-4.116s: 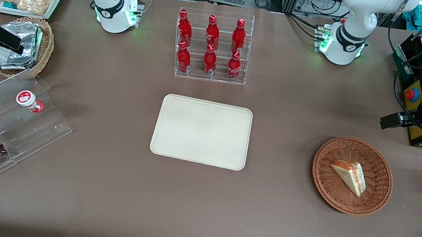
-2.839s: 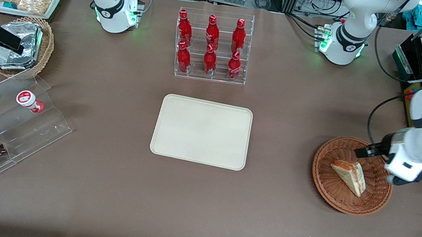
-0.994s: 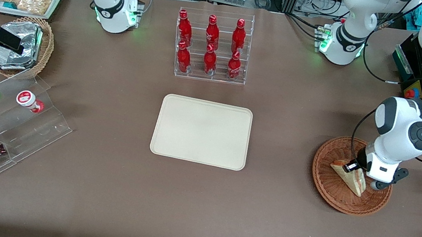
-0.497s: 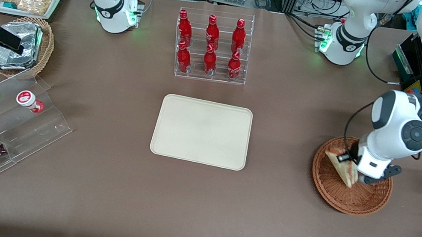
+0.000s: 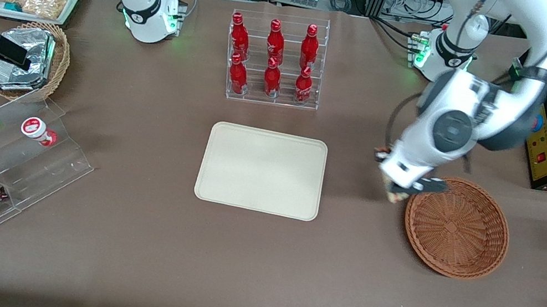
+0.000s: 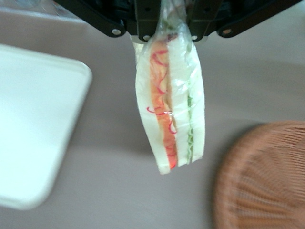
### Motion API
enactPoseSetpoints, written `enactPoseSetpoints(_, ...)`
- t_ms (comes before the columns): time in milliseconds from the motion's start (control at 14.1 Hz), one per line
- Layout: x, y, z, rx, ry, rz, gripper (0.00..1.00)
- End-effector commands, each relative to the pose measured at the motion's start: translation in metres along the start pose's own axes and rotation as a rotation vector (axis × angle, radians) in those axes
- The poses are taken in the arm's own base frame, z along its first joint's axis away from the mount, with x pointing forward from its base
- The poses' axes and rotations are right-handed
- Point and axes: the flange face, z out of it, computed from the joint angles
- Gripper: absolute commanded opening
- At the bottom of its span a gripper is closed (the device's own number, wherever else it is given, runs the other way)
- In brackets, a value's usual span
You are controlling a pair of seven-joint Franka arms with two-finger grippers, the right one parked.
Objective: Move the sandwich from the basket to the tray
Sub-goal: 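Carry the held sandwich with the left gripper over the cream tray, then lower the sandwich onto the tray and open the left gripper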
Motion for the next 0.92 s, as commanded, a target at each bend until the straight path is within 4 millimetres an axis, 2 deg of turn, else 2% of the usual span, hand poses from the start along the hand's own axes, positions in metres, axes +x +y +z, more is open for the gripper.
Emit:
enactPoseSetpoints(0, -0.017, 0.073, 0.018, -0.059, -0.01, 0.078, 0.17)
enactPoseSetpoints(213, -0.04, 0.149, 0.034, -0.101, -0.002, 0.088, 0.18)
enactPoseSetpoints(284, -0.044, 0.173, 0.039, -0.101, 0.001, 0.078, 0.18)
enactPoseSetpoints(355, -0.044, 0.19, 0.044, -0.106, 0.0, 0.079, 0.19)
enactPoseSetpoints(426, -0.045, 0.204, 0.049, -0.11, 0.0, 0.085, 0.2)
enactPoseSetpoints(568, -0.044, 0.218, 0.062, -0.11, -0.008, 0.095, 0.27)
enactPoseSetpoints(639, -0.043, 0.224, 0.065, -0.119, -0.002, 0.098, 0.27)
enactPoseSetpoints(852, -0.046, 0.246, 0.092, -0.138, 0.021, 0.115, 0.28)
